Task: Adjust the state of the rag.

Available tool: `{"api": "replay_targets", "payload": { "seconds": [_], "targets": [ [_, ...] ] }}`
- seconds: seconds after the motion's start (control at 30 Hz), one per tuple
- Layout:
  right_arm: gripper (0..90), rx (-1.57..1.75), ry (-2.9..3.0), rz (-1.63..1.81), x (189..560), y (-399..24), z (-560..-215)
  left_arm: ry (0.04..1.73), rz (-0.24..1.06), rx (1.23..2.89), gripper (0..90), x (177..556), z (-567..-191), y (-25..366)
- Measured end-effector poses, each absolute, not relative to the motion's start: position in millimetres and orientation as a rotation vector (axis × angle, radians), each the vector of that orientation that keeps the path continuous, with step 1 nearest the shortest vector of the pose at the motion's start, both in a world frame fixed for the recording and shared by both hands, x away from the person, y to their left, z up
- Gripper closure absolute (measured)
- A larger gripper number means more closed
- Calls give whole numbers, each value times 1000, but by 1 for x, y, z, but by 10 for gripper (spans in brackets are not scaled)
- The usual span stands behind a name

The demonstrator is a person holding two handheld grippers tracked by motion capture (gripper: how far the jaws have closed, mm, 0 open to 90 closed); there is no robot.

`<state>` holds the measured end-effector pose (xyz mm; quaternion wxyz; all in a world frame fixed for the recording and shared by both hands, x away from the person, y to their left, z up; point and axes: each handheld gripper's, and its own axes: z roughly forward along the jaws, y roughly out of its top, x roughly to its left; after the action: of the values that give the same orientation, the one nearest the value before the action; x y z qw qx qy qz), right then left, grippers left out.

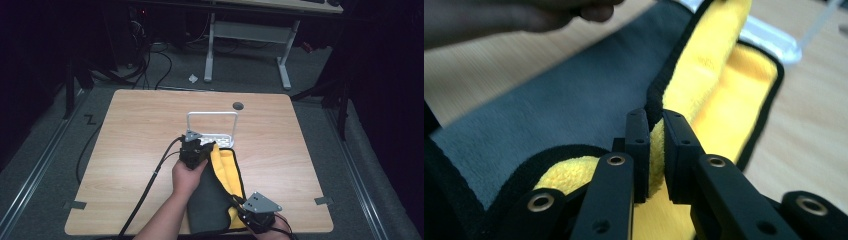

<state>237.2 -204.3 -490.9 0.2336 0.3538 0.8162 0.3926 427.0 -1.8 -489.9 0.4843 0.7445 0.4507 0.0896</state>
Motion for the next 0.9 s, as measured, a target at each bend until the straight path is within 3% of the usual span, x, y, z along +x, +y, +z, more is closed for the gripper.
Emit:
{"api": "replay_targets", "payload": {
  "seconds": [0.07,0.17,0.33,0.53,0.9],
  "targets": [
    [777,998,2242,1080,237,-211,-495,1098,192,1827,807,430,-494,-10],
    [697,1047,2228,1086,239,-218,-497,1081,170,1813,661,430,-497,-19],
    [676,1060,2187,1089,242,-224,-496,1048,142,1781,521,428,-494,-21],
    [679,1091,2180,1091,247,-227,-497,1030,150,1786,499,422,-494,-14],
    [693,1082,2217,1063,252,-223,-505,1020,202,1852,573,385,-506,38]
  ]
}}
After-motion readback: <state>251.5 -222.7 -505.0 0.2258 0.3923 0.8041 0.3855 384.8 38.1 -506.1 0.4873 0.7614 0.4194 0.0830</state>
